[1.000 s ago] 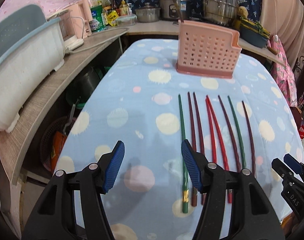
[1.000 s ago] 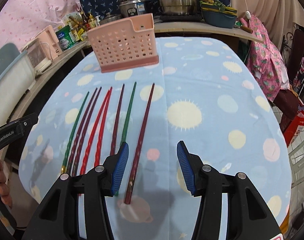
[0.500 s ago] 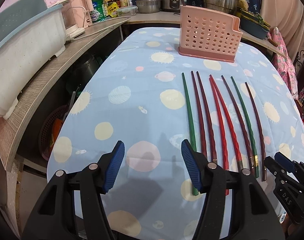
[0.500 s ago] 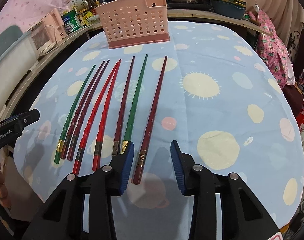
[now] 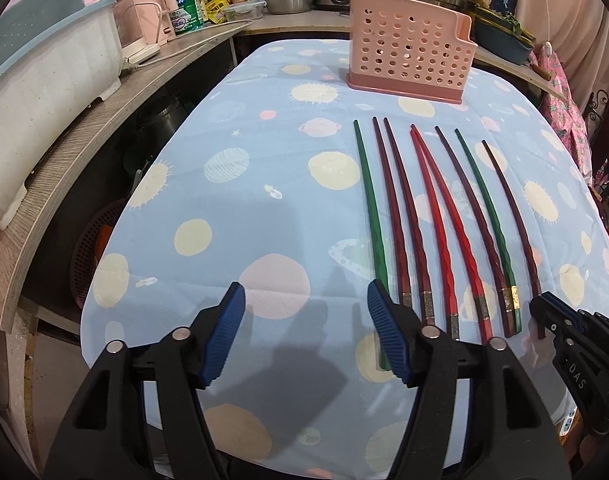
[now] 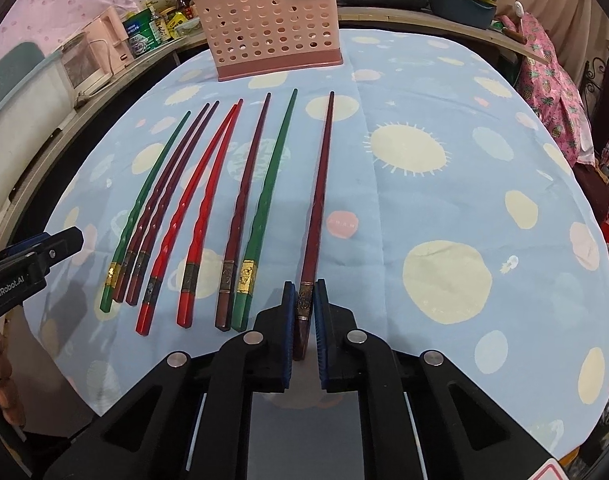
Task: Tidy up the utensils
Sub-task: 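Grasp a dark red chopstick with the right tool while the left tool grasps a green chopstick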
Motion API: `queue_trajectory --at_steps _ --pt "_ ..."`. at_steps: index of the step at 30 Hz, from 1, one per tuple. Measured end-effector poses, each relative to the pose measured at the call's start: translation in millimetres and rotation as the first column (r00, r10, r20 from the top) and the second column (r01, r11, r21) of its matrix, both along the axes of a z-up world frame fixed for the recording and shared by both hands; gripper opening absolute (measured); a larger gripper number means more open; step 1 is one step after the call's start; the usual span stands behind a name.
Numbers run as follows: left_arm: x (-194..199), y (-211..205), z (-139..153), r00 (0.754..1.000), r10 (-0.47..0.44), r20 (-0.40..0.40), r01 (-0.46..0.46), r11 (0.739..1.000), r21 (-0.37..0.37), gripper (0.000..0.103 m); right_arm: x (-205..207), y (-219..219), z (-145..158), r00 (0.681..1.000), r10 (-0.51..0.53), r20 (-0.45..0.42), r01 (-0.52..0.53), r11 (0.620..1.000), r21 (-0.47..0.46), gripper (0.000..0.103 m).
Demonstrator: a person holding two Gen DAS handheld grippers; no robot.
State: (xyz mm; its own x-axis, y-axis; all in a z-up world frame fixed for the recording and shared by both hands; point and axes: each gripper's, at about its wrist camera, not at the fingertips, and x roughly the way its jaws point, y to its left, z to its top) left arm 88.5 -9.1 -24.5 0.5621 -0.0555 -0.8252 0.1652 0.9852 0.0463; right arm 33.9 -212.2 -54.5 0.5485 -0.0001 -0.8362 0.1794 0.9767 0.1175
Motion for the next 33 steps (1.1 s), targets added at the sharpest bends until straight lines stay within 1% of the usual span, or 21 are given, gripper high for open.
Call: queue_trajectory --at_steps 6,14,25,33 --pt "-2.9 -7.2 -2.8 1.0 -0.022 -0.009 0.022 1.0 -0.004 0.062 -4.0 -5.5 -0.3 1.0 -0.018 0.001 0.018 1.0 0.005 0.007" --pt "-2.0 -16.0 -16.1 0.997 -0.047 -0.064 0.045 0.998 -0.036 0.062 -5.3 -6.5 -0.5 1.0 -0.018 0.001 0.018 1.0 0.007 0.007" --pt "0.0 -12.7 -29.8 0.995 -0.032 -0.098 0.031 0.999 -0.021 0.062 -5.3 -6.5 -0.5 1.0 -0.017 0.002 0.017 1.0 0.003 0.007" --pt "-1.3 -14.0 -32.6 0.995 -0.036 -0.09 0.035 0.999 -0.005 0.062 -5.3 -6.0 -0.6 1.0 -0.017 0.002 0.017 1.0 0.003 0.007"
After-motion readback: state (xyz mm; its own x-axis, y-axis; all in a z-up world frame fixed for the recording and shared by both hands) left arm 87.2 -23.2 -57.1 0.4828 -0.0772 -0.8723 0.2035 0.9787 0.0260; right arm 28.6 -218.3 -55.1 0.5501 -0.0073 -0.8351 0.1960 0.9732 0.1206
